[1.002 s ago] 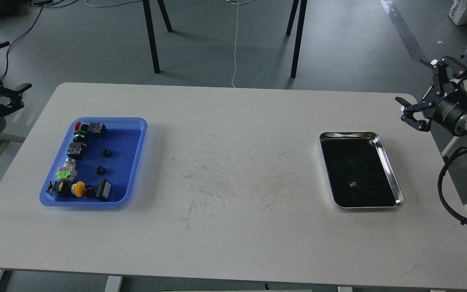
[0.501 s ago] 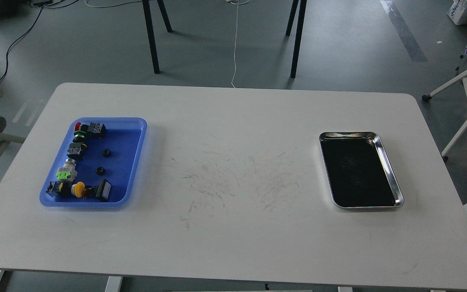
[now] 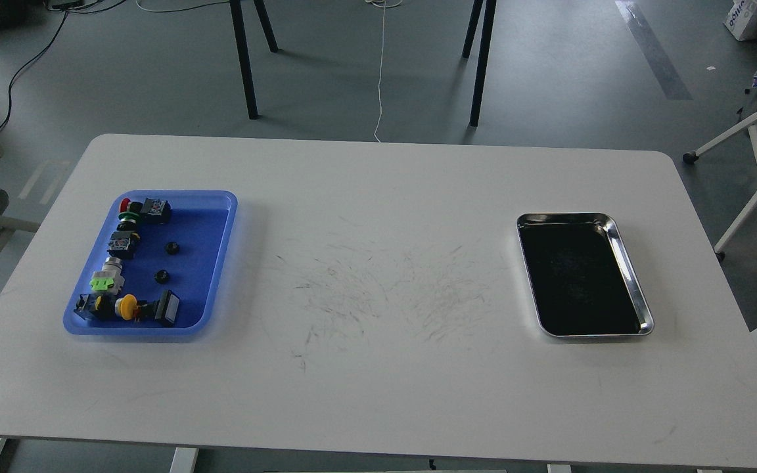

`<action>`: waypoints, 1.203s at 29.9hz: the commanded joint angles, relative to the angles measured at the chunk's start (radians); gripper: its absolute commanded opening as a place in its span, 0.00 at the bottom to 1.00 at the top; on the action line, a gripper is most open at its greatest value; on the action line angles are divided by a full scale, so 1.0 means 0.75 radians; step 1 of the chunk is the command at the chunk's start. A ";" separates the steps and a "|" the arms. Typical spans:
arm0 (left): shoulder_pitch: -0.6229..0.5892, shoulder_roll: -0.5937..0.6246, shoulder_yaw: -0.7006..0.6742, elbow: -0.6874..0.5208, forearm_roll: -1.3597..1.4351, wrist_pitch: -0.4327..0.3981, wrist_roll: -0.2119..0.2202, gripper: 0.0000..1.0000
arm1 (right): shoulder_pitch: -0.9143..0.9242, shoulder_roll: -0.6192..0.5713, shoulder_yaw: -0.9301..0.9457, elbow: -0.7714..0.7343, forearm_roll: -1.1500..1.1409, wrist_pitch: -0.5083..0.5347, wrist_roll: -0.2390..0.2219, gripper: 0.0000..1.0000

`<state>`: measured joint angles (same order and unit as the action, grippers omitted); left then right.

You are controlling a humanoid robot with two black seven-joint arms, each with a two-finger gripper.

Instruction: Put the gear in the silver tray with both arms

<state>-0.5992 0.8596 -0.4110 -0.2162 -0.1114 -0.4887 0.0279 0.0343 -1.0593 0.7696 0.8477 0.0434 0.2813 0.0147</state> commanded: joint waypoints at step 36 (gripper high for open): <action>-0.254 -0.003 -0.160 -0.624 -0.003 0.000 -0.047 0.99 | 0.519 0.232 0.232 0.451 0.057 -0.089 0.009 0.99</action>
<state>-0.7893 0.8634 -0.5308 -0.6620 -0.1136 -0.4887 -0.0069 0.4200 -0.8876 0.9457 1.1877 0.0860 0.2131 0.0206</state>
